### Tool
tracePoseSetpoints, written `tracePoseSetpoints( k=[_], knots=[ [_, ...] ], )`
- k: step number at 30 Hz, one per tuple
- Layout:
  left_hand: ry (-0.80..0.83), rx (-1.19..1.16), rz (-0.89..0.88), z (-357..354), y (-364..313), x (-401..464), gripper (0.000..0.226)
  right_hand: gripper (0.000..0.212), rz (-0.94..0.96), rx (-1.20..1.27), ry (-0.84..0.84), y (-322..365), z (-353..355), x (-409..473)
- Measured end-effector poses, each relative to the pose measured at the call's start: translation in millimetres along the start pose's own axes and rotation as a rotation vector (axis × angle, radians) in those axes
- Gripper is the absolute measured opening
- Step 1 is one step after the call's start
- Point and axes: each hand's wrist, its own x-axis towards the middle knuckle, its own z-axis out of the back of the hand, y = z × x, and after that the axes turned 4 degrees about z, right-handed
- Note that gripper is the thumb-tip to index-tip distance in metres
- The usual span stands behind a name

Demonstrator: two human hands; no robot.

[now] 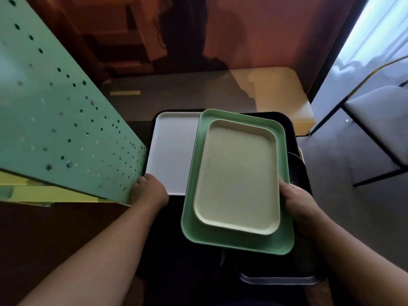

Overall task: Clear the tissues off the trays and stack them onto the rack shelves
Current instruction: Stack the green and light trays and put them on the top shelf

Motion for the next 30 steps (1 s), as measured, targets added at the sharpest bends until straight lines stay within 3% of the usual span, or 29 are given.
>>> tracePoseSetpoints(
  k=[4,9,15,19,21,24,30],
  knots=[
    [-0.112,-0.041,-0.045,-10,4,-1,0.048,0.045,-0.013,0.015,0.003,-5,-1,0],
    [-0.062,-0.216,-0.027,-15,7,-1,0.038,0.041,-0.008,0.019,0.003,-8,-2,0],
    [-0.02,-0.802,0.144,-15,14,6,0.029,0.042,-0.011,0.023,-0.006,-5,-5,-3],
    [0.063,-1.165,0.15,-9,25,-13,0.03,0.043,-0.006,0.034,0.009,2,-4,-8],
    [0.147,-1.282,0.107,-4,32,-31,0.042,0.041,0.011,0.044,0.019,8,-5,-11],
    [0.307,-1.324,0.005,6,38,-59,0.057,0.041,0.038,0.056,0.021,18,-3,-14],
    [0.508,-1.499,-0.112,27,23,-98,0.053,0.042,0.083,0.112,0.011,30,6,-22]
  ],
)
